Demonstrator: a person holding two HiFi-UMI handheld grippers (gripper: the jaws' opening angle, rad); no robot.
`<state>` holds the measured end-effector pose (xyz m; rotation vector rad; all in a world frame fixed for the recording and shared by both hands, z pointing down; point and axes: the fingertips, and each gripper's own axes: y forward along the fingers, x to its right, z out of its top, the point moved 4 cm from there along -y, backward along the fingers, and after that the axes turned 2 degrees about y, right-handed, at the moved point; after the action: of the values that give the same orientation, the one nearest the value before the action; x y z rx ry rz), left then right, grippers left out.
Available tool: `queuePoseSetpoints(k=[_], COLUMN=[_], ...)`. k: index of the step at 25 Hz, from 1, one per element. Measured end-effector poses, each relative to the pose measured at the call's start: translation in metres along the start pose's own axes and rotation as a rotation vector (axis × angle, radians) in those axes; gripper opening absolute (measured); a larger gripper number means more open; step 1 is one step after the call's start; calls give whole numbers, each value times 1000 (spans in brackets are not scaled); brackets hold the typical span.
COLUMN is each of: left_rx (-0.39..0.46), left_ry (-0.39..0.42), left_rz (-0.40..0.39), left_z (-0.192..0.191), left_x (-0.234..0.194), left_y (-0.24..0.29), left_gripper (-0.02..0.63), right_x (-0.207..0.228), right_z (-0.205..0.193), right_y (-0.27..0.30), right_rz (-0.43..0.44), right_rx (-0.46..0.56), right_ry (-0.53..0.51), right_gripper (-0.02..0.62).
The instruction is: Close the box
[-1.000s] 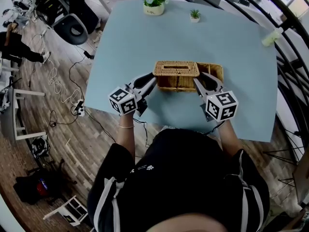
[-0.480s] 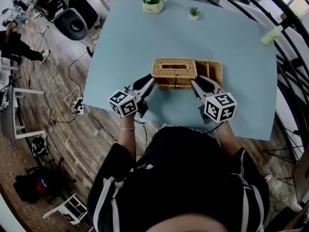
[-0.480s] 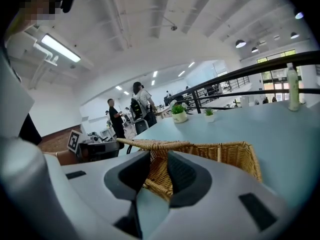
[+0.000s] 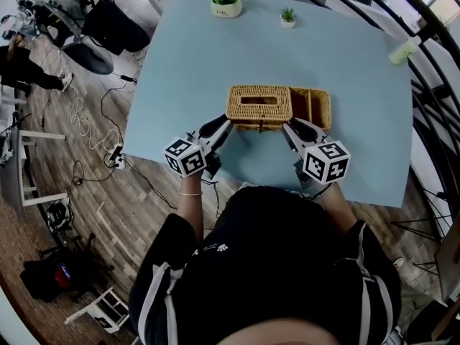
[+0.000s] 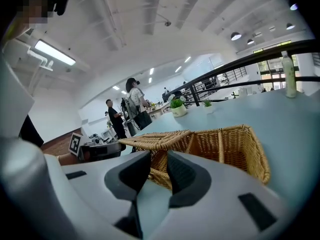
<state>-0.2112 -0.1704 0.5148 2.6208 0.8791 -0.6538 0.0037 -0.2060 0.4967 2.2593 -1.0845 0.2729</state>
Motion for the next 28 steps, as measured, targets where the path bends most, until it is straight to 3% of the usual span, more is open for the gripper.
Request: queuePoseSetpoints(k=[28], left_rx=[-75], left_ry=[-83], left_rz=[89], left_z=[-32], left_x=[-4], left_y=[-7], left_gripper=[60], right_x=[2], right_z=[-15], right_y=[-5], right_rz=[-13], right_rx=[-28], right_ry=[24], right_gripper=[98])
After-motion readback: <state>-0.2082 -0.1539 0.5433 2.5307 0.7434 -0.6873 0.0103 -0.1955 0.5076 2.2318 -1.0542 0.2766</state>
